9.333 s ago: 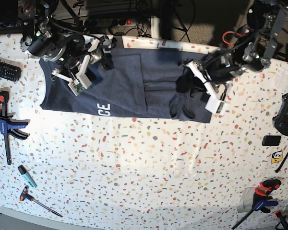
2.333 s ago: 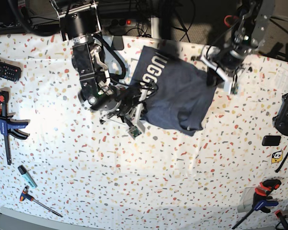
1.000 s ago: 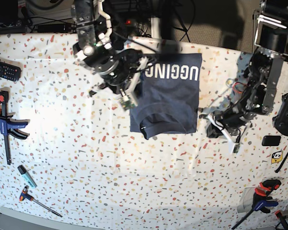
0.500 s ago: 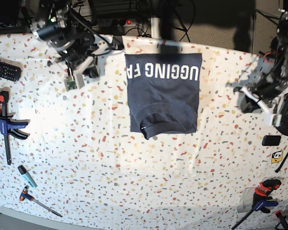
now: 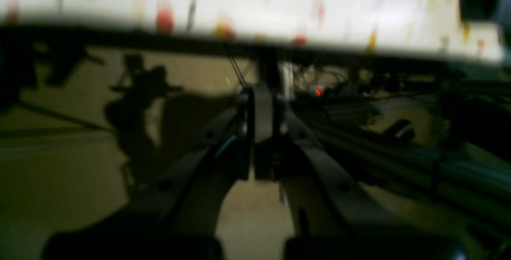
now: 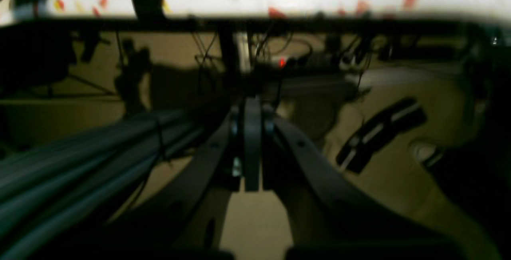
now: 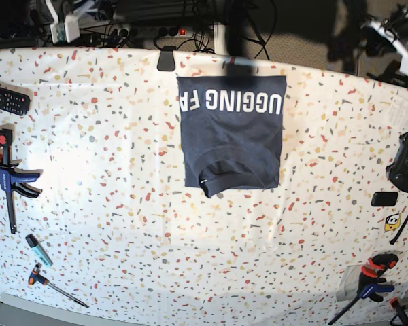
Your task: Fold the T-shirt properly
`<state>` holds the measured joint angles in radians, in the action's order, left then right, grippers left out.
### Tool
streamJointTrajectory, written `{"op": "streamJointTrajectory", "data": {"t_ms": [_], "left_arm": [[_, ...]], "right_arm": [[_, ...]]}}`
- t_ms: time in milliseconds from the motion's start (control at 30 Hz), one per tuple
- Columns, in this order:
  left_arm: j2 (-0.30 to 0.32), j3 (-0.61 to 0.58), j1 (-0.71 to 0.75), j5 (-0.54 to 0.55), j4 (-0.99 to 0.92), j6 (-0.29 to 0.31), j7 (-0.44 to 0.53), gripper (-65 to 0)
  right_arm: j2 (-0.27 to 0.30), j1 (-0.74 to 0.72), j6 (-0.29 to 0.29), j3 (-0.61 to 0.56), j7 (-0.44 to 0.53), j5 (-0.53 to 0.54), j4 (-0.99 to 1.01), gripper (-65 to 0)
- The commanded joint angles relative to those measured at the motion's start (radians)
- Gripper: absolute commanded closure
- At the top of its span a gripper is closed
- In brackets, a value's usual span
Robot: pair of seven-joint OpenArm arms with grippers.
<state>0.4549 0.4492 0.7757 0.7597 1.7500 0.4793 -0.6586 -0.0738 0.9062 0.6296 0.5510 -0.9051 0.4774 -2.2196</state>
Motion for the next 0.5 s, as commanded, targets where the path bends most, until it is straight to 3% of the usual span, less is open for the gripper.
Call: {"op": "streamJointTrajectory", "data": {"t_ms": [0, 133, 300, 467], "left_arm": [[-0.005, 0.029, 0.025, 0.016, 0.016, 0.029, 0.019, 0.0], [-0.073, 0.054, 0.084, -0.026, 0.013, 0.103, 0.015, 0.0], [-0.146, 0.054, 0.083, -0.117, -0.049, 0.105, 0.034, 0.0], [-0.163, 0.053, 0.082, -0.171, -0.207, 0.105, 0.159, 0.0]], "right_arm": [[-0.010, 0.031, 0.019, 0.005, 0.010, 0.020, -0.017, 0.0], [-0.024, 0.058, 0.020, 0.005, -0.029, 0.020, 0.019, 0.0], [-0.031, 0.055, 0.019, 0.005, -0.030, 0.019, 0.145, 0.0], [-0.026, 0.008, 0.019, 0.005, 0.041, -0.061, 0.378, 0.0]]}}
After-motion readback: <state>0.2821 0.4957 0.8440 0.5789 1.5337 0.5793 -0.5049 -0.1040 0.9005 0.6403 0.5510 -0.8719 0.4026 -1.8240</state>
